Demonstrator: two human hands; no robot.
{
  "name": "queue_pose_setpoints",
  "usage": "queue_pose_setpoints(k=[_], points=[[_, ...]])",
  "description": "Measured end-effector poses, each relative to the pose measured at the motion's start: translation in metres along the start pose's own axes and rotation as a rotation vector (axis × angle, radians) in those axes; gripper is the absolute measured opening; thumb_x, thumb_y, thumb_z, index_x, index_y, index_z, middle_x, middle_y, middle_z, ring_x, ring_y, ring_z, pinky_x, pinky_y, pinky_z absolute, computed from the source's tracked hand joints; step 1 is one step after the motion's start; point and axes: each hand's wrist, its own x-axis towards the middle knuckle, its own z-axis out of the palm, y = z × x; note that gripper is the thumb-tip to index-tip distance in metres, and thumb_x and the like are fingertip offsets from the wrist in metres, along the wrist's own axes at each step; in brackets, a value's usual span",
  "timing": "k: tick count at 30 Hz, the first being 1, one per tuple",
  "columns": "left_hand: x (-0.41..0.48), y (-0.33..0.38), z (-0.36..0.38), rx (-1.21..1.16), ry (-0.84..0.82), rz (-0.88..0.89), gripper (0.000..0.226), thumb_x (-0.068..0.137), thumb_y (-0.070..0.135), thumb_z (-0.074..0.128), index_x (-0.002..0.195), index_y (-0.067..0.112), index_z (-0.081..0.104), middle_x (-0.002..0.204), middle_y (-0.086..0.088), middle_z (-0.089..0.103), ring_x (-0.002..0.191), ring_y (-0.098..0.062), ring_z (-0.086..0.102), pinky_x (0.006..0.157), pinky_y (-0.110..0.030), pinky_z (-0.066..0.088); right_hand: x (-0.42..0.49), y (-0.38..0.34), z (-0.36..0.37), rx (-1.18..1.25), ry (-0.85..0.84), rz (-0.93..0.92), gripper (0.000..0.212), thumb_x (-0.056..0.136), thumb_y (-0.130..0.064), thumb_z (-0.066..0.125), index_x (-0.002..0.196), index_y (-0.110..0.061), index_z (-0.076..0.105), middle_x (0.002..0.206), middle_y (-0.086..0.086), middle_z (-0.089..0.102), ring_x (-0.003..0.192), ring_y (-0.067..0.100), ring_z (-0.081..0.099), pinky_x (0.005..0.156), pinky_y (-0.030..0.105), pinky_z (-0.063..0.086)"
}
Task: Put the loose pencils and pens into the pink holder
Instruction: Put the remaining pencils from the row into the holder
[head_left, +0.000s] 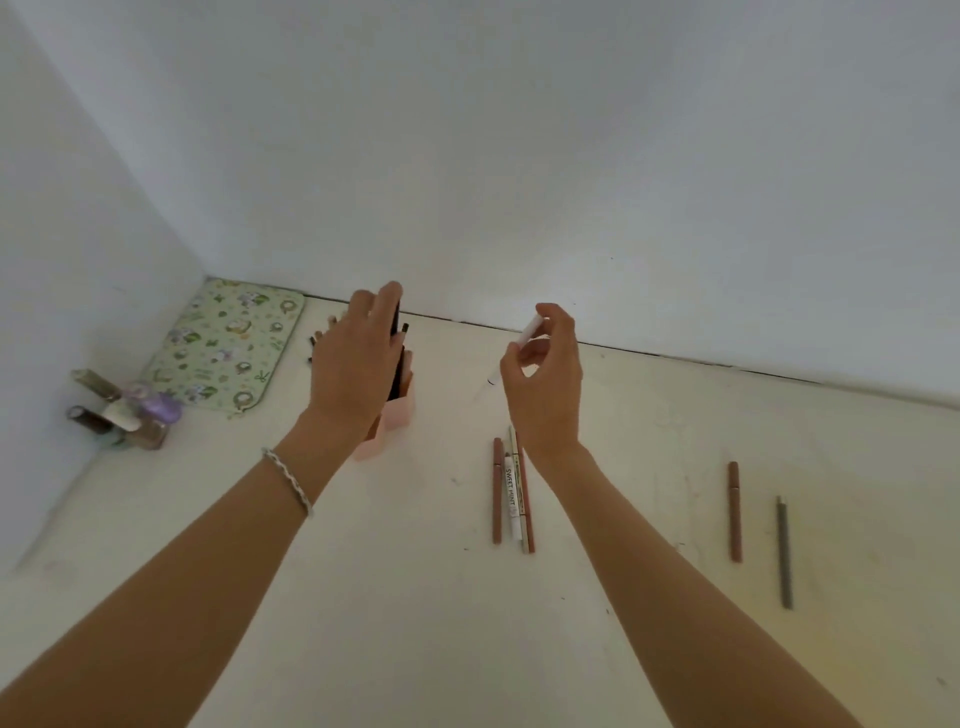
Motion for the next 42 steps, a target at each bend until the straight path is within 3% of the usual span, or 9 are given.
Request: queue_pose_setpoints(k=[3, 6, 13, 18, 22, 27, 32, 36, 42], points=[[-0.003, -0.01, 0.005, 0.172, 0.089, 0.14, 0.022, 0.084, 0.022, 0.074, 0.101, 0.009, 0.068, 0.109, -0.011, 0.064, 0.105, -0.032, 0.06, 0.089, -0.042, 0.044, -0.002, -0.009, 0.014, 0.049, 0.019, -0.036, 0.037, 0.09, -0.009, 0.058, 0.119, -0.026, 0.045, 0.099, -0.01, 0.055, 0.083, 0.012, 0.06, 0.076, 0.026, 0.053], [0.001, -0.018, -0.005, 0.14, 0.228, 0.116, 0.025, 0.091, 0.025, 0.06, 0.111, 0.012, 0.069, 0.125, -0.01, 0.062, 0.121, -0.031, 0.053, 0.1, -0.044, 0.037, -0.004, -0.018, 0.029, 0.119, 0.045, -0.067, 0.035, 0.09, -0.009, 0.059, 0.117, -0.026, 0.047, 0.097, -0.017, 0.055, 0.084, 0.011, 0.063, 0.077, 0.024, 0.053], [-0.001, -0.02, -0.035, -0.114, 0.303, 0.085, 0.03, 0.084, 0.004, 0.055, 0.113, 0.006, 0.065, 0.112, -0.01, 0.063, 0.097, -0.026, 0.061, 0.079, -0.037, 0.05, -0.022, -0.012, 0.07, 0.007, -0.158, -0.151, 0.031, 0.093, -0.008, 0.06, 0.119, -0.021, 0.051, 0.104, -0.001, 0.06, 0.087, 0.006, 0.062, 0.081, 0.031, 0.055], [-0.02, -0.002, -0.029, -0.232, 0.212, 0.005, 0.021, 0.082, 0.002, 0.058, 0.101, 0.009, 0.064, 0.1, -0.003, 0.06, 0.072, -0.018, 0.059, 0.052, -0.027, 0.044, -0.033, 0.009, 0.066, -0.22, -0.168, -0.402, 0.031, 0.082, 0.008, 0.062, 0.11, -0.003, 0.07, 0.108, 0.014, 0.061, 0.094, 0.025, 0.063, 0.082, 0.032, 0.052], [-0.044, 0.03, 0.01, -0.307, -0.16, -0.191, 0.014, 0.087, 0.012, 0.055, 0.1, 0.016, 0.056, 0.094, 0.001, 0.06, 0.078, -0.021, 0.061, 0.063, -0.037, 0.053, -0.019, 0.02, 0.034, -0.18, -0.017, -0.185, 0.041, 0.081, 0.007, 0.05, 0.115, -0.009, 0.065, 0.107, 0.0, 0.058, 0.081, 0.001, 0.053, 0.076, 0.013, 0.045], [-0.075, 0.067, 0.068, -0.417, -0.646, -0.468, 0.021, 0.092, 0.024, 0.058, 0.111, 0.014, 0.057, 0.105, -0.005, 0.066, 0.096, -0.024, 0.063, 0.085, -0.036, 0.052, -0.009, 0.036, -0.013, -0.166, 0.059, -0.032, 0.036, 0.079, 0.006, 0.048, 0.104, -0.014, 0.066, 0.101, -0.005, 0.059, 0.074, -0.004, 0.052, 0.071, 0.007, 0.041], [-0.094, 0.096, 0.096, -0.241, -0.638, -0.382, 0.013, 0.099, 0.025, 0.049, 0.105, 0.014, 0.047, 0.099, -0.007, 0.064, 0.079, -0.024, 0.059, 0.07, -0.035, 0.05, -0.013, 0.056, -0.055, -0.242, 0.09, 0.022, 0.032, 0.079, 0.008, 0.051, 0.095, -0.014, 0.067, 0.095, -0.008, 0.059, 0.072, -0.005, 0.054, 0.067, 0.005, 0.04], [-0.09, 0.101, 0.096, -0.312, -0.633, -0.464, 0.018, 0.098, 0.023, 0.052, 0.112, 0.013, 0.047, 0.1, -0.009, 0.064, 0.086, -0.027, 0.062, 0.075, -0.039, 0.053, -0.021, 0.07, -0.074, -0.269, 0.085, 0.085, 0.031, 0.08, 0.006, 0.051, 0.094, -0.016, 0.066, 0.094, -0.008, 0.061, 0.073, -0.004, 0.055, 0.067, 0.006, 0.041], [-0.043, 0.098, 0.052, -0.622, -0.309, -0.387, 0.061, 0.086, 0.008, 0.064, 0.14, 0.026, 0.04, 0.095, -0.005, 0.063, 0.083, -0.021, 0.065, 0.076, -0.037, 0.057, -0.033, 0.094, -0.066, -0.508, -0.33, 0.421, 0.025, 0.087, -0.006, 0.052, 0.105, -0.012, 0.068, 0.091, -0.001, 0.065, 0.082, 0.017, 0.061, 0.072, 0.024, 0.044]])
